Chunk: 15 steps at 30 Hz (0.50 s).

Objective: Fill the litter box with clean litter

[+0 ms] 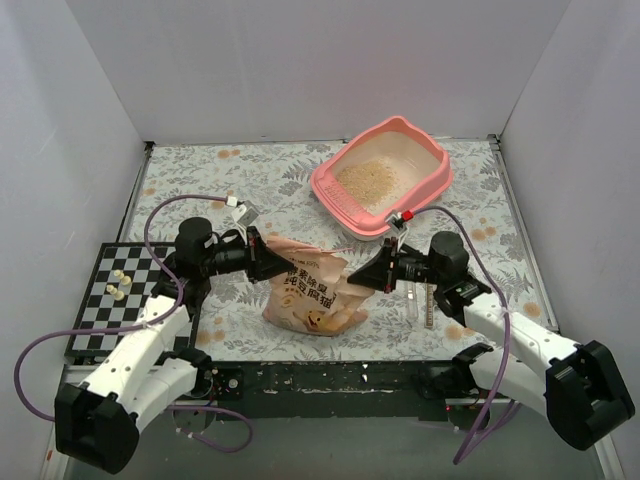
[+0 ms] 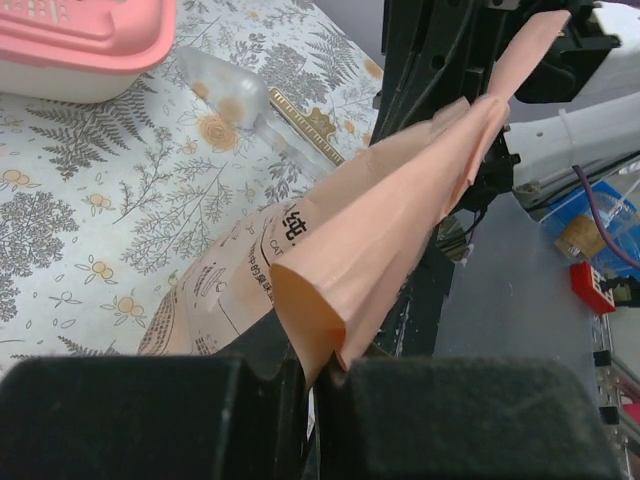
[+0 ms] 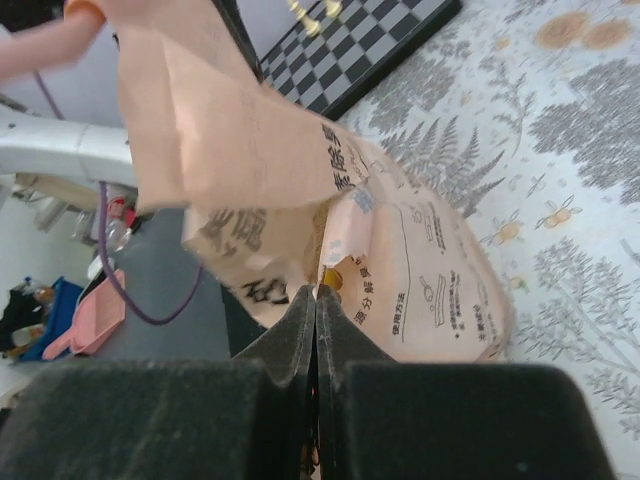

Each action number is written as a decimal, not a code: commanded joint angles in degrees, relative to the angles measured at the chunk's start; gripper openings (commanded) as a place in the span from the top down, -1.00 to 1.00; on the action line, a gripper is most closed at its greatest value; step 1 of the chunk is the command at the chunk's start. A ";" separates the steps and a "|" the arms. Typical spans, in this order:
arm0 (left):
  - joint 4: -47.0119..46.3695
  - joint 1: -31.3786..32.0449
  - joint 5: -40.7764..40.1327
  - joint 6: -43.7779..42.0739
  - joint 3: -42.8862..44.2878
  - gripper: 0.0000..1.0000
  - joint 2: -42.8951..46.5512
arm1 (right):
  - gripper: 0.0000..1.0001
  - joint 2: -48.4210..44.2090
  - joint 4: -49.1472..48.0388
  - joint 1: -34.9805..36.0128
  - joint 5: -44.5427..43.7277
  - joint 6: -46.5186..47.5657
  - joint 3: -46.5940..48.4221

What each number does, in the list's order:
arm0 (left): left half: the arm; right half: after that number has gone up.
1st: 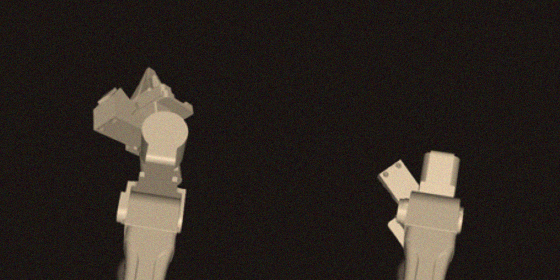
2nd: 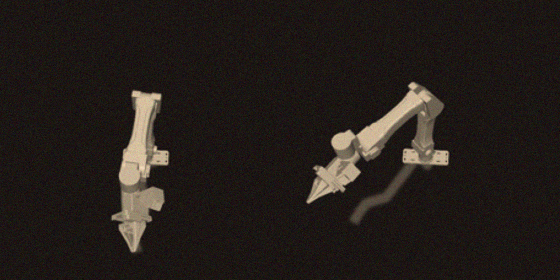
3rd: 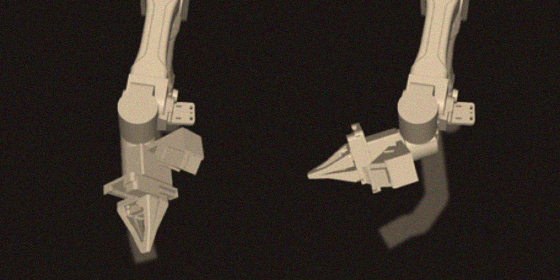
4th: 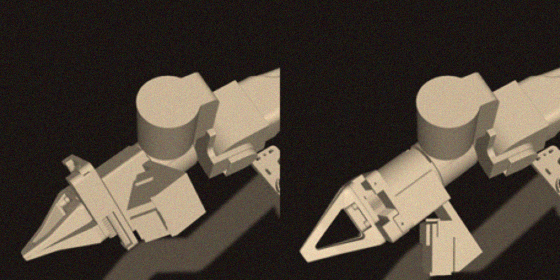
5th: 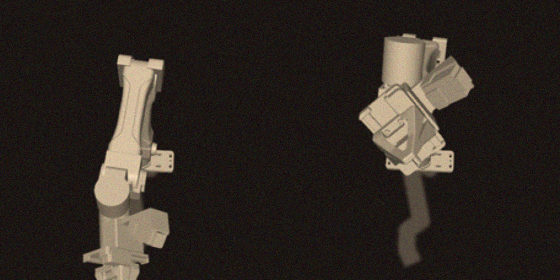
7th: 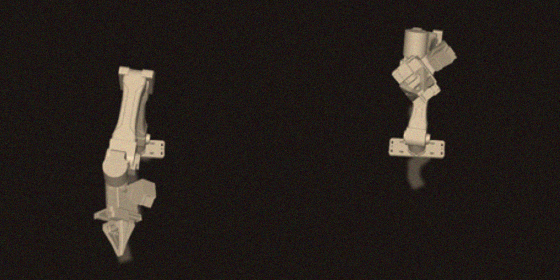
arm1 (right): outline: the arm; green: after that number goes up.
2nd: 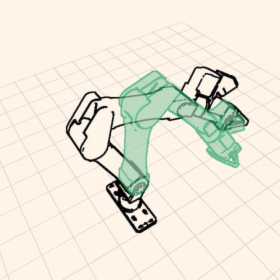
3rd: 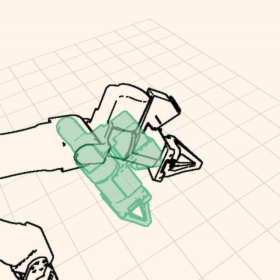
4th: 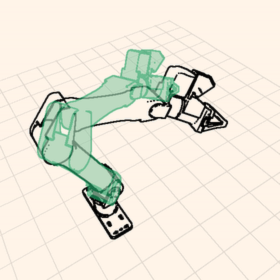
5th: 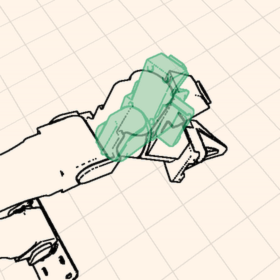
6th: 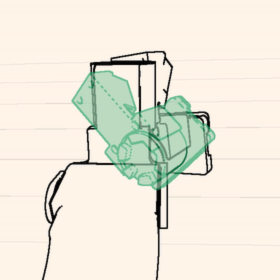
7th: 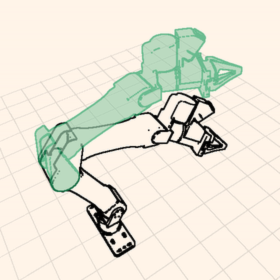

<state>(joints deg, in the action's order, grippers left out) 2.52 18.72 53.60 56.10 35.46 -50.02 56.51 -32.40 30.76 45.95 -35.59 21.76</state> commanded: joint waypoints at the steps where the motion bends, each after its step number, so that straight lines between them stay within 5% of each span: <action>1: -6.81 -0.44 -1.57 5.51 3.48 1.00 -2.00 | 0.97 2.54 9.10 -1.14 -4.20 6.14 11.18; 8: -18.34 -1.14 2.64 8.59 4.25 1.00 -8.07 | 0.97 6.24 15.95 -7.90 -1.57 11.07 20.77; 15: -12.91 -1.58 6.86 6.22 10.33 1.00 -9.84 | 0.97 3.70 21.93 -11.69 0.45 12.74 22.45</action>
<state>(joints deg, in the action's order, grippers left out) -8.36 17.78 56.34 62.63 40.12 -62.15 64.12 -9.37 20.23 44.75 -24.43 39.94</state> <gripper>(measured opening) 0.009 0.023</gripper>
